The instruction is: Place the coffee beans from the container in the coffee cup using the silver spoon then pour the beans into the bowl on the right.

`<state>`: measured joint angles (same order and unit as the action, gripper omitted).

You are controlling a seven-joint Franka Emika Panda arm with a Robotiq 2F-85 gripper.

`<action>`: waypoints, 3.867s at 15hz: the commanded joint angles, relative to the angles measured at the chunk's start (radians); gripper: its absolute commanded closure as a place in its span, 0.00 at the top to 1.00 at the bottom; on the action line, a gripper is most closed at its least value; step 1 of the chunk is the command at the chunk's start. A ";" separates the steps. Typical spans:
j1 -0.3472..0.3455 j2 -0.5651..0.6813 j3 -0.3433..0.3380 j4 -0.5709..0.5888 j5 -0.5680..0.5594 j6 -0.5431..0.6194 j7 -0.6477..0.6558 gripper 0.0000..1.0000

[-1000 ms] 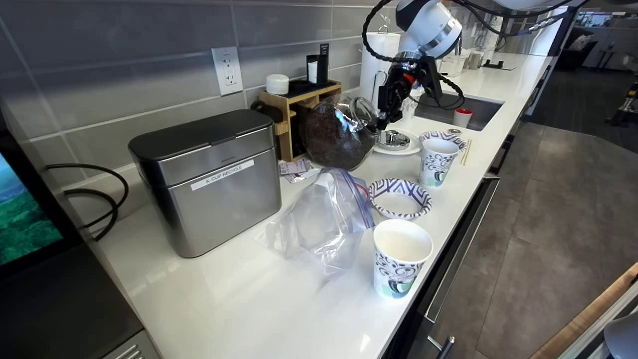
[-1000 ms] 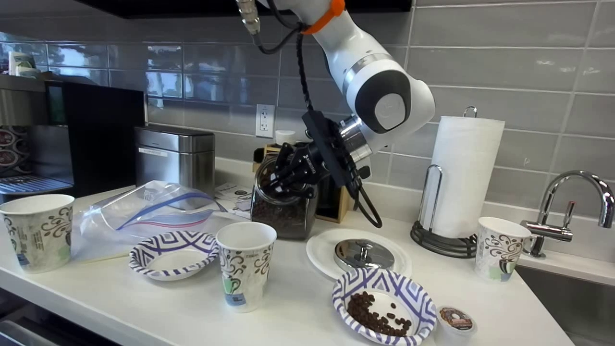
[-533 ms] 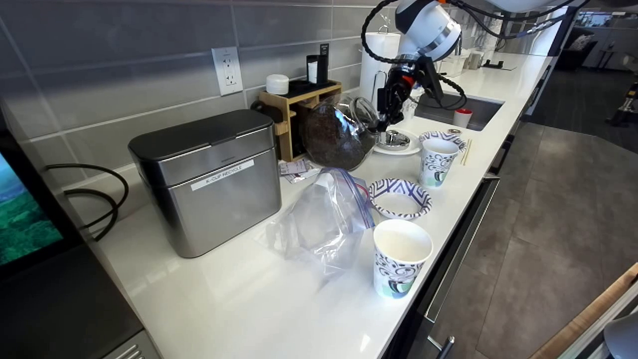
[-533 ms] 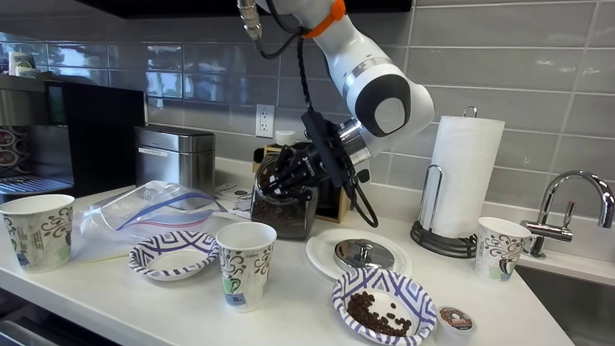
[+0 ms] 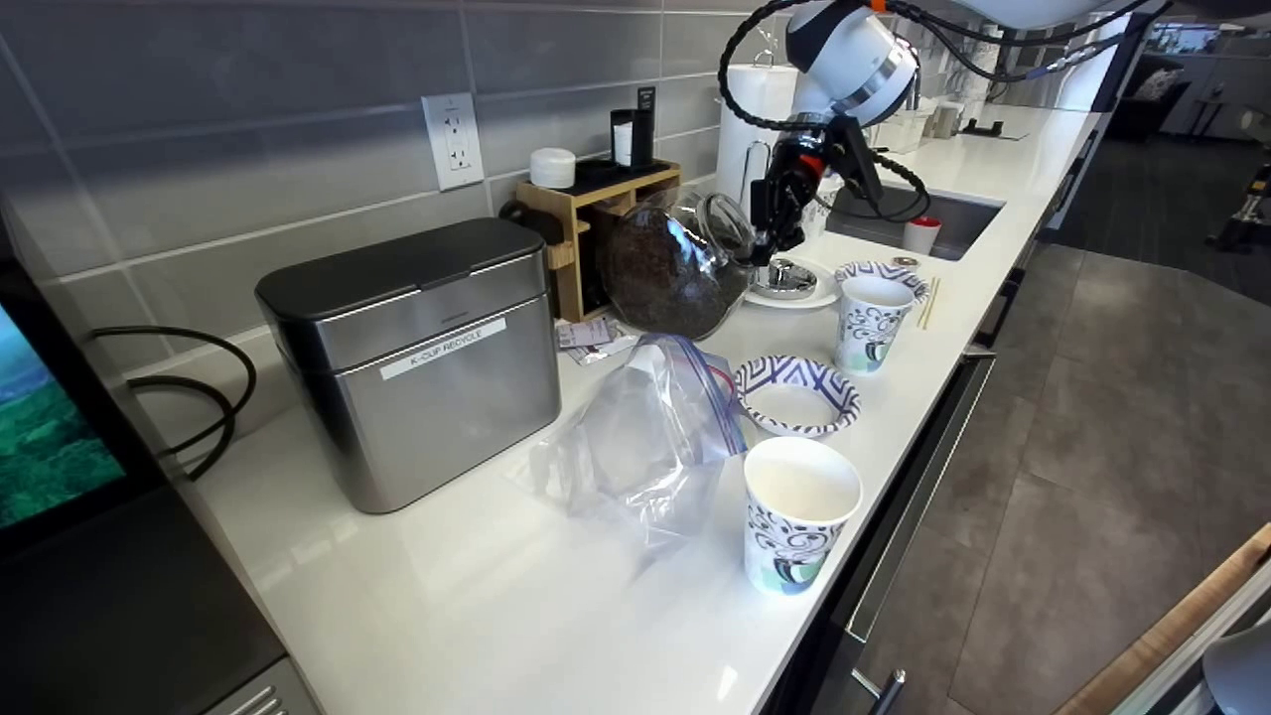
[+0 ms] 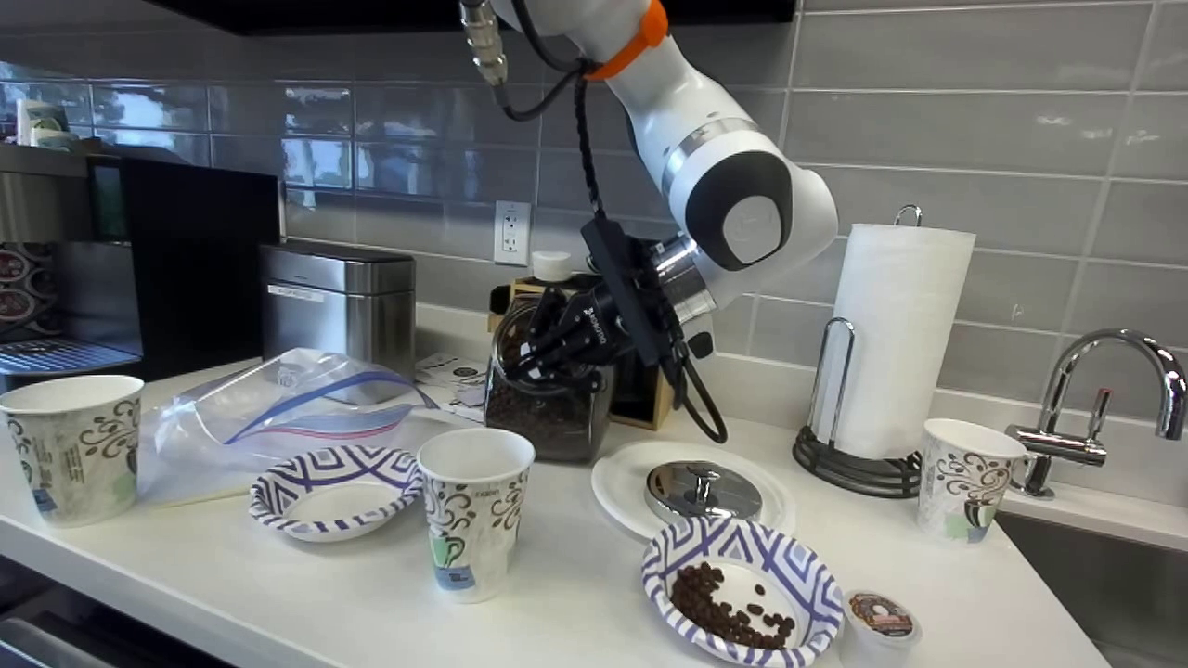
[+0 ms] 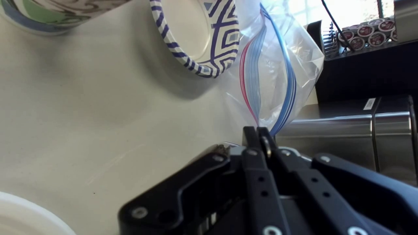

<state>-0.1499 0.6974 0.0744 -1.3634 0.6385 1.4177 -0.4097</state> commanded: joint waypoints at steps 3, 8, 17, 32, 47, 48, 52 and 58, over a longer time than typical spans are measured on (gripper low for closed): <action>0.006 0.020 0.002 0.015 -0.007 -0.012 0.051 0.01; 0.013 0.018 -0.002 0.011 -0.019 -0.009 0.076 0.34; 0.017 0.002 -0.007 0.002 -0.065 -0.051 0.112 0.99; 0.034 -0.180 -0.030 -0.118 -0.381 -0.032 0.028 1.00; 0.059 -0.591 -0.030 -0.689 -0.516 0.446 -0.234 1.00; 0.060 -0.609 -0.033 -0.715 -0.514 0.469 -0.248 1.00; 0.071 -0.655 -0.047 -0.802 -0.528 0.591 -0.251 1.00; 0.082 -0.659 -0.054 -0.870 -0.527 0.721 -0.228 0.99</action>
<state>-0.0902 0.0632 0.0367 -2.1760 0.1276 2.0677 -0.6535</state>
